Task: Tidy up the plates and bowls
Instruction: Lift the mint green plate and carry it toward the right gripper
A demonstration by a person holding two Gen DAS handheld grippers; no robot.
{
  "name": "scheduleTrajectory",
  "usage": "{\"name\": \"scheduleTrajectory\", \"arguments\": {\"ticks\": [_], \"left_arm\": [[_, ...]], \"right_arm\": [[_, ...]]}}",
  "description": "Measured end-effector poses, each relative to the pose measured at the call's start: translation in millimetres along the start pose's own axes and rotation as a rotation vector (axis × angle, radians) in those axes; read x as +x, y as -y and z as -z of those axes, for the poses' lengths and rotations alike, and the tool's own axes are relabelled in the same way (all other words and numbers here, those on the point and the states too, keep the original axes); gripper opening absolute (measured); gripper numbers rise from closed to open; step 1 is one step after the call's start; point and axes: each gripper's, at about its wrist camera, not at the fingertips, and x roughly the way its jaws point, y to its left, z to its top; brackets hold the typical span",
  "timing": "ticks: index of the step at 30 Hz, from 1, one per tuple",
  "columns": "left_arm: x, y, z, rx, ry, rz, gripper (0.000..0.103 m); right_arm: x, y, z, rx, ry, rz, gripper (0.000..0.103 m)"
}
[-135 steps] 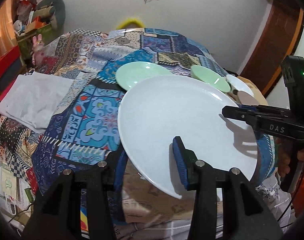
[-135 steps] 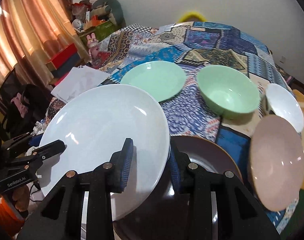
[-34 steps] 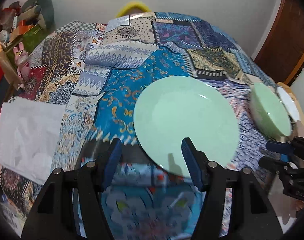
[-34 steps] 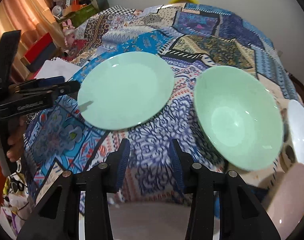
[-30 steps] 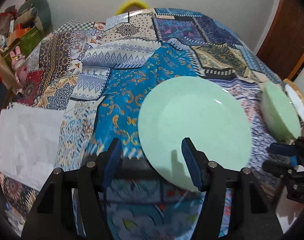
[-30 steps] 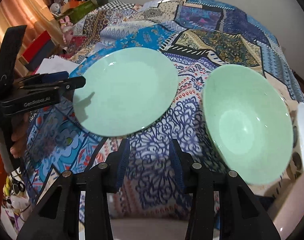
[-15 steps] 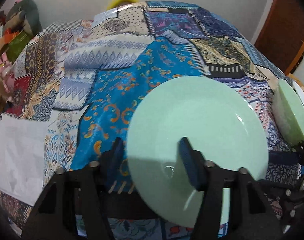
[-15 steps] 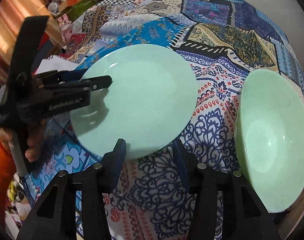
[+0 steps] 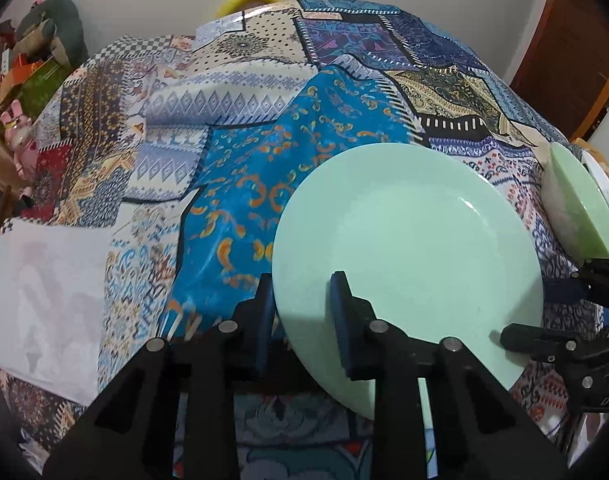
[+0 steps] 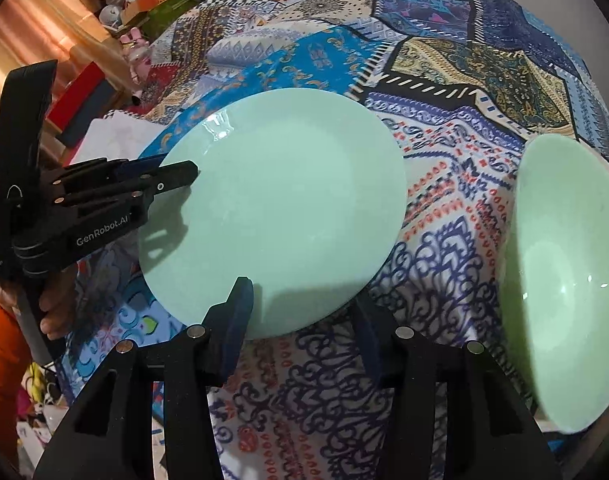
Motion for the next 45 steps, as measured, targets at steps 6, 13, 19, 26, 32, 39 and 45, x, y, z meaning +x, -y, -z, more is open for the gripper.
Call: {"name": "scheduleTrajectory", "arguments": {"ticks": [6,13,19,26,32,39,45], "left_arm": [[-21.0,-9.3,30.4,-0.010,-0.016,0.010,0.027],[-59.0,-11.5,85.9,-0.034,-0.045,0.030,0.027],[-82.5,-5.6,119.4,-0.044,-0.059,0.069,0.028],[-82.0,-5.0,123.8,-0.067,-0.056,0.083,0.030],[-75.4,-2.4,118.6,-0.057,-0.044,0.058,0.034],[-72.3,-7.7,116.3,-0.086,-0.031,0.074,0.035],[-76.6,-7.7,122.3,-0.105,0.007,0.055,0.035]], "right_arm": [[-3.0,-17.1,11.5,-0.067,-0.030,-0.034,0.045],[-4.8,-42.0,33.3,-0.169,-0.070,-0.030,0.045],[-4.1,-48.9,41.4,-0.193,-0.096,-0.018,0.046],[-2.0,-45.0,34.9,-0.147,-0.086,-0.005,0.045],[4.7,-33.4,18.8,-0.059,-0.059,-0.005,0.033],[13.0,-25.5,10.3,-0.033,-0.042,-0.030,0.029],[9.0,-39.3,18.3,-0.091,-0.012,0.011,0.029]]}}
